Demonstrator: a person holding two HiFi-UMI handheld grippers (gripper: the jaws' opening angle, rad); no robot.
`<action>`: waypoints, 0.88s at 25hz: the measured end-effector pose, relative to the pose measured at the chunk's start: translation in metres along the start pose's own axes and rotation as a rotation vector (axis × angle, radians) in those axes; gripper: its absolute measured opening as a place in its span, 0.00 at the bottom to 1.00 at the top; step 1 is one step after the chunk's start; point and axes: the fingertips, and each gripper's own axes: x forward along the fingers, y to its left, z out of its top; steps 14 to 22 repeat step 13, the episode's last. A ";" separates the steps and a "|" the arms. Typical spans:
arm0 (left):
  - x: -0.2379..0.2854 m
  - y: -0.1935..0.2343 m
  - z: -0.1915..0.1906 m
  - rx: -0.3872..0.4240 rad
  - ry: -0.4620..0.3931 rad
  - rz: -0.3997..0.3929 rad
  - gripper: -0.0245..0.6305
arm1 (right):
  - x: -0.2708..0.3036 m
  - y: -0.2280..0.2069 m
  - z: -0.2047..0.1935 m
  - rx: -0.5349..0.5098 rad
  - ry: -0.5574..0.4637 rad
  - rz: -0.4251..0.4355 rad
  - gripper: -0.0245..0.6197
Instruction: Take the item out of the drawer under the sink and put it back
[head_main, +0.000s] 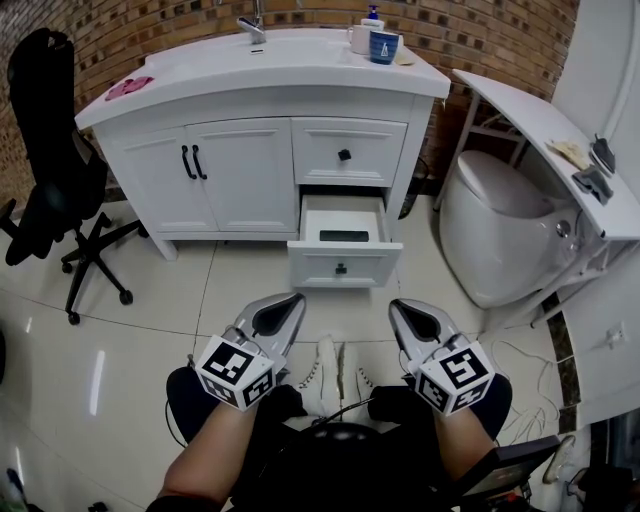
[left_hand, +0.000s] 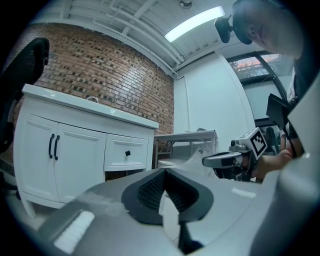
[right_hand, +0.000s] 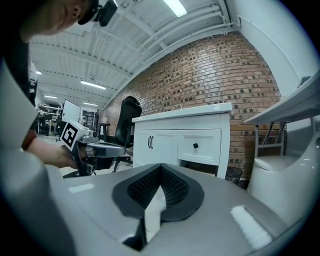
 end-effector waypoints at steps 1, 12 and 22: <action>0.000 0.000 0.000 0.002 0.000 0.000 0.05 | 0.000 -0.001 -0.001 0.001 0.001 0.000 0.05; 0.004 0.002 -0.001 0.017 0.007 0.003 0.05 | 0.003 -0.004 -0.005 0.010 0.009 -0.003 0.05; 0.005 0.001 -0.001 0.018 0.008 0.002 0.05 | 0.003 -0.005 -0.005 0.011 0.009 -0.003 0.05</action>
